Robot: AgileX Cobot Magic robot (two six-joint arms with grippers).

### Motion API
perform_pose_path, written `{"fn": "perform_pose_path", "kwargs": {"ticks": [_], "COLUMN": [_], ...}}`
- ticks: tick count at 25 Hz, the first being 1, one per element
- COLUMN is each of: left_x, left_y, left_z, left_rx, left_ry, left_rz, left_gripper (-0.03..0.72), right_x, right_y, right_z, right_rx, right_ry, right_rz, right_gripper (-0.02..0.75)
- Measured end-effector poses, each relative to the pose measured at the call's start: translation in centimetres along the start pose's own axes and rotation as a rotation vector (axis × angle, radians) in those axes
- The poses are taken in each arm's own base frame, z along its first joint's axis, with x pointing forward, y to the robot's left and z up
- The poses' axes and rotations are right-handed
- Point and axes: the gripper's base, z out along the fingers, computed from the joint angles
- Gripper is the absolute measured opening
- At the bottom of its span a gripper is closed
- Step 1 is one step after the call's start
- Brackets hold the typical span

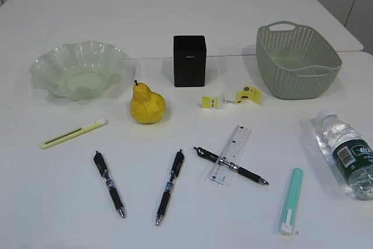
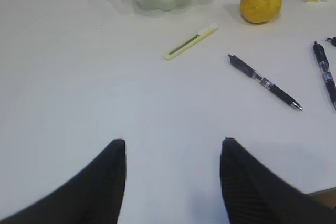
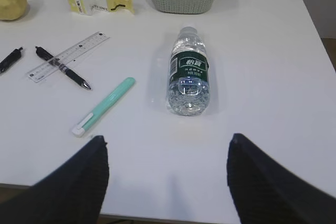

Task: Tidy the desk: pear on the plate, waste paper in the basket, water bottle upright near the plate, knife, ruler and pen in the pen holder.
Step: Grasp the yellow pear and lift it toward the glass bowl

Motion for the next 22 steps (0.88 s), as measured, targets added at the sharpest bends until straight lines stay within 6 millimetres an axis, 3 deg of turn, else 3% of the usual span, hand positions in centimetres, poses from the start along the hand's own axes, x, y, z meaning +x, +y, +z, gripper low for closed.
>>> {"fn": "perform_pose_path", "kwargs": {"ticks": [8, 11, 22], "left_x": [0.0, -0.2, -4.7], "left_y": [0.0, 0.0, 0.2], "left_z": [0.0, -0.2, 2.3], "left_rx": [-0.003, -0.002, 0.008], "left_ry": [0.002, 0.032, 0.240], "left_rz": [0.002, 0.002, -0.012], "left_gripper": [0.402, 0.402, 0.402], "right_x": [0.0, -0.4, -3.9], "right_y": [0.1, 0.0, -0.1], "right_z": [0.0, 0.6, 4.1], "right_rx": [-0.006, -0.005, 0.012], "right_ry": [0.000, 0.074, 0.360], "right_rz": [0.003, 0.043, 0.146], "right_gripper": [0.553, 0.553, 0.553]}}
